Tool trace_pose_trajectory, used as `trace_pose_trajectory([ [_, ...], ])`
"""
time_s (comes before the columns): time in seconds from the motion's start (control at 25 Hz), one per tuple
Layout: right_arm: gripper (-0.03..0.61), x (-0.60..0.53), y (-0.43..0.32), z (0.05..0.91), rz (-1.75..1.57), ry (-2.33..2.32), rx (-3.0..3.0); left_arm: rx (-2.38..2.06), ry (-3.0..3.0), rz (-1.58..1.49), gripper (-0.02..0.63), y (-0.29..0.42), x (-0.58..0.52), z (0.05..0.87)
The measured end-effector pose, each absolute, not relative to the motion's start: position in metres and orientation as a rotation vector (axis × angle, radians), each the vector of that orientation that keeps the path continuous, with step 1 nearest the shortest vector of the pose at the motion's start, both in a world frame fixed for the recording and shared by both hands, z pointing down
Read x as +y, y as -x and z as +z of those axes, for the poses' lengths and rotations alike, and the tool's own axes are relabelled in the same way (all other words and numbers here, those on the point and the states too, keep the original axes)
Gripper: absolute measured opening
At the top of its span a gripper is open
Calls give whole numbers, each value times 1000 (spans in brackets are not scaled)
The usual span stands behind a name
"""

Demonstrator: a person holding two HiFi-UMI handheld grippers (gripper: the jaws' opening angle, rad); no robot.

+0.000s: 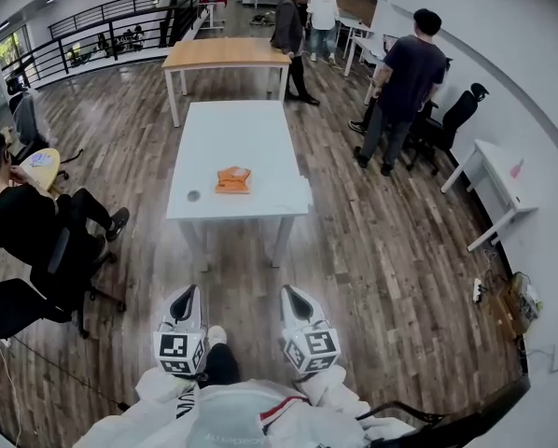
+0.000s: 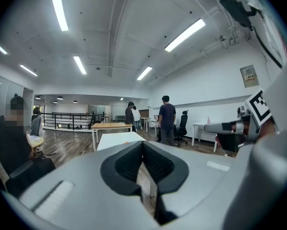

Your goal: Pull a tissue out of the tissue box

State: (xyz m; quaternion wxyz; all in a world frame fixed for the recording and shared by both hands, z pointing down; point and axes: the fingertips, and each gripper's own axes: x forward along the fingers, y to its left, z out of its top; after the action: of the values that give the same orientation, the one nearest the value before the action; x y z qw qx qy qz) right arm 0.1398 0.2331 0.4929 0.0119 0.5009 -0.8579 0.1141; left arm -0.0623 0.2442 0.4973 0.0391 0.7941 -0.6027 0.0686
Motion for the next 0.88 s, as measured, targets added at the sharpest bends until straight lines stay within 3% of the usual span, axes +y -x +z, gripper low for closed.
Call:
trace_pose_trajectory([
  [0.88, 2, 115, -75, 490, 364, -1592, -2610, -1796, -2430, 208, 0, 134, 123, 504],
])
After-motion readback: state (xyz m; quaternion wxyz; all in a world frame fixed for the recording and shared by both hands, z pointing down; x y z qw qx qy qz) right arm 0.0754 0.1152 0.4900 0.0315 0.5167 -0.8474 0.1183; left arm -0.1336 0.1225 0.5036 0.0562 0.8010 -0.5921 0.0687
